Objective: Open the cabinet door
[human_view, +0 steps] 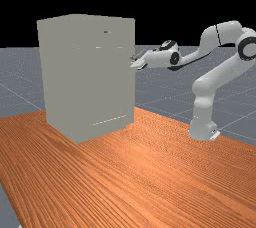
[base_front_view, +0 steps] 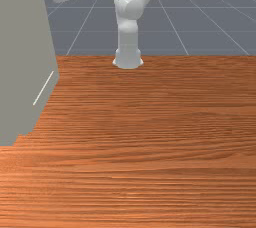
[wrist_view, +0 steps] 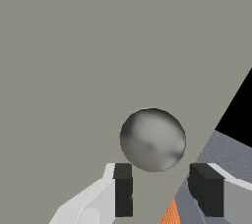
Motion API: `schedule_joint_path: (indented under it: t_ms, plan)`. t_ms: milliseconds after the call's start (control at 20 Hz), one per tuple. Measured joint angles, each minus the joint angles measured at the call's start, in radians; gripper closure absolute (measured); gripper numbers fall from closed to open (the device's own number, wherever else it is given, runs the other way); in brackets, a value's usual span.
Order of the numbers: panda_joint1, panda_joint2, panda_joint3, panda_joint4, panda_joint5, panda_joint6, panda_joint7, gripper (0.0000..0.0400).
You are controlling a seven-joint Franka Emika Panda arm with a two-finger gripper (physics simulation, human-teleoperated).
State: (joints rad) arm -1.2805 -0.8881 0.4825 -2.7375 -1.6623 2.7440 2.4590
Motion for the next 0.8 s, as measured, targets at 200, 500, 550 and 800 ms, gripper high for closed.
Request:
schedule_joint_path:
  t_ms: [200,500,550,800]
  plan:
    - [0.028,-0.033,0.024,-0.007,0.019,0.0,-0.012,0.03]
    - [0.121,-0.108,0.066,-0.06,0.18,-0.031,-0.117,0.0214]
    - [0.148,-0.123,0.078,-0.071,0.219,-0.045,-0.142,0.0206]
    - [0.388,-0.2,0.185,-0.105,0.472,-0.179,-0.286,0.0261]
